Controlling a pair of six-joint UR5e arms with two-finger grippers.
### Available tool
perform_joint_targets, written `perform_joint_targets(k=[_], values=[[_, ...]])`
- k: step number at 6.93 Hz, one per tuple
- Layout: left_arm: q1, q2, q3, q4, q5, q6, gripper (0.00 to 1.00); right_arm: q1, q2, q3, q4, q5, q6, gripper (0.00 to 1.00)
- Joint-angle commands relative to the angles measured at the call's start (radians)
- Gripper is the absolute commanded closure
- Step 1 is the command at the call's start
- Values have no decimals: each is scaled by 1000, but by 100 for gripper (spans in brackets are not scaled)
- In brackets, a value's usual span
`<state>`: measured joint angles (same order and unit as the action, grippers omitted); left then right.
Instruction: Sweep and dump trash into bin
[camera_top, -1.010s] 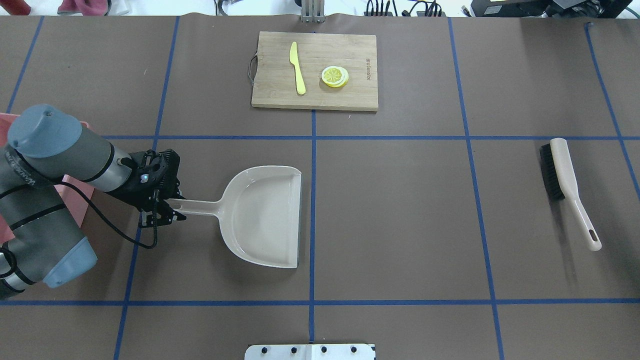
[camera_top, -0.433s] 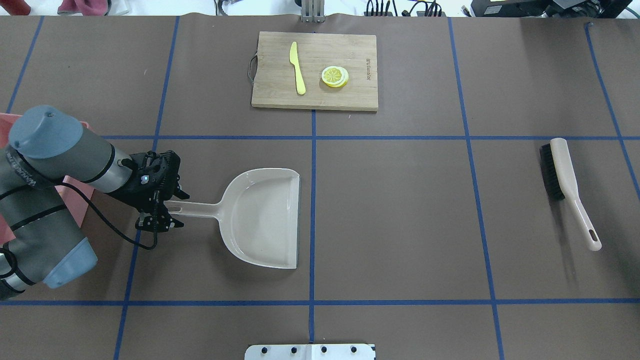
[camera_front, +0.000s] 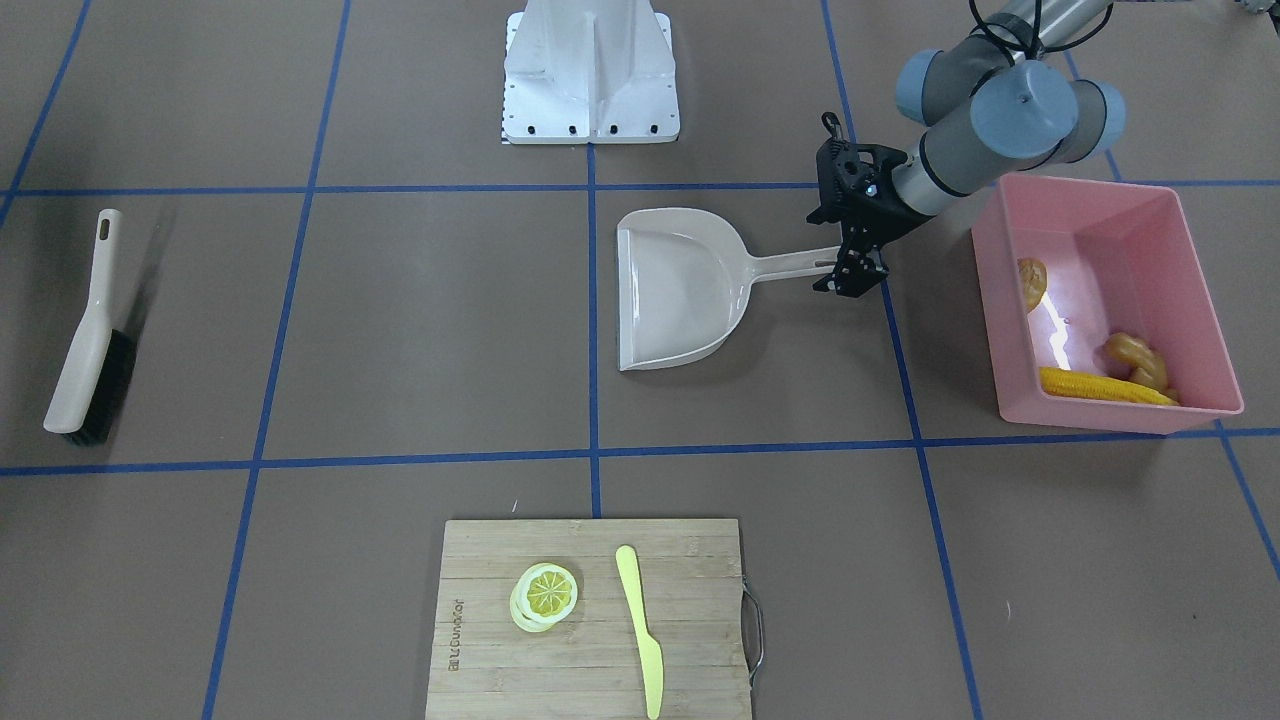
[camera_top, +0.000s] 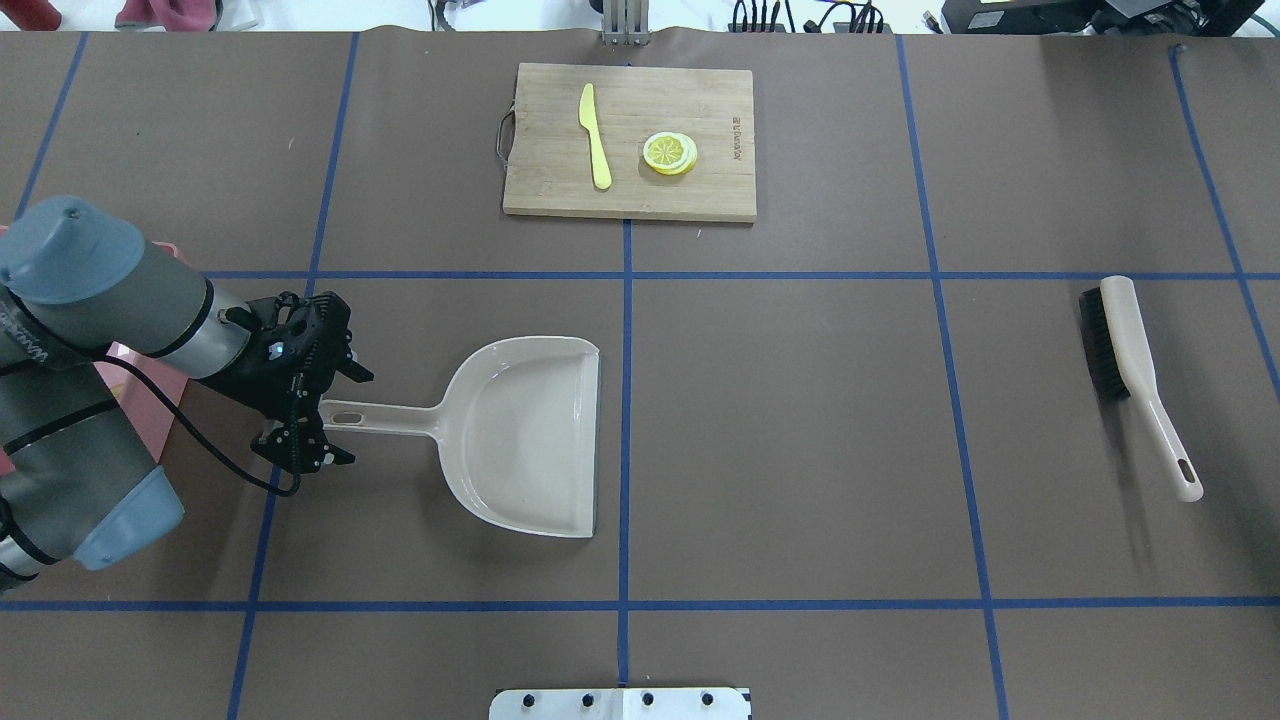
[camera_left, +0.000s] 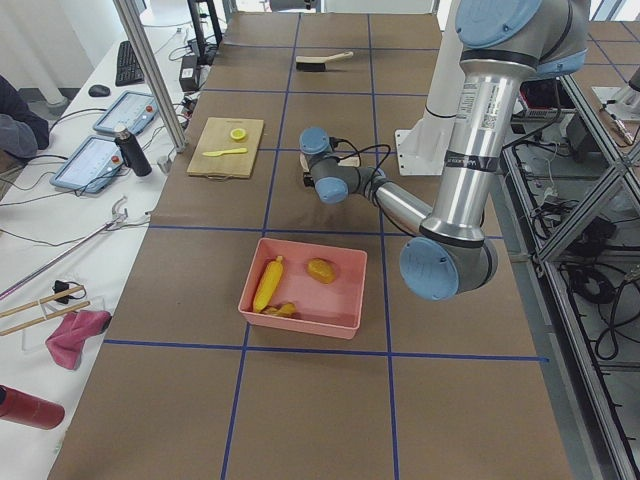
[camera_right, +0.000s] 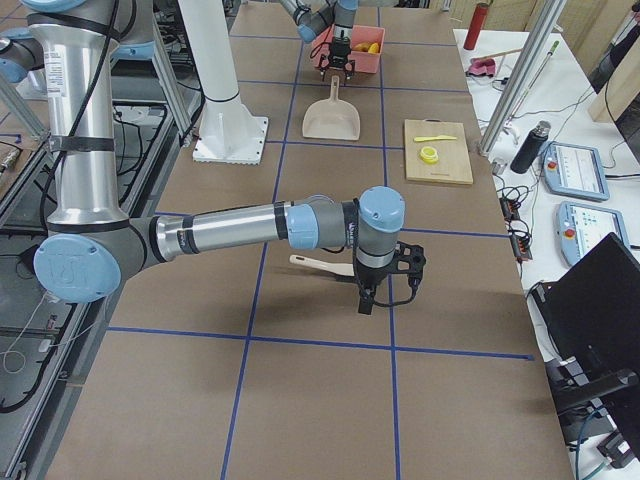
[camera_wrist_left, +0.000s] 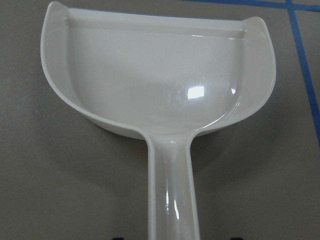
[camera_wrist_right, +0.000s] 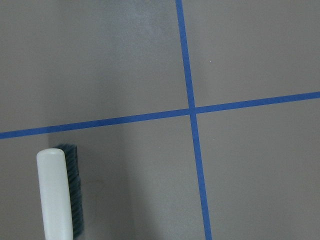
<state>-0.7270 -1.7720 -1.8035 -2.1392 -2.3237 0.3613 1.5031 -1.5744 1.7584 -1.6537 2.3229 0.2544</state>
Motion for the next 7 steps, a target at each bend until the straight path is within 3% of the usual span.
perform_joint_targets(k=[1,5,6,7], values=[[-53,72,-86,13,6,-4,2,2,-42,9,0,-2,-111,0],[-367,164,-94,175,4,-5,2,34,-52,-5,-2,-3,-219,0],[-471,224,-74,261,3,-5,2,42,-50,-4,-2,4,-218,0],[-567,252,6,313,4,-5,2,58,-52,-4,-2,4,-218,0]])
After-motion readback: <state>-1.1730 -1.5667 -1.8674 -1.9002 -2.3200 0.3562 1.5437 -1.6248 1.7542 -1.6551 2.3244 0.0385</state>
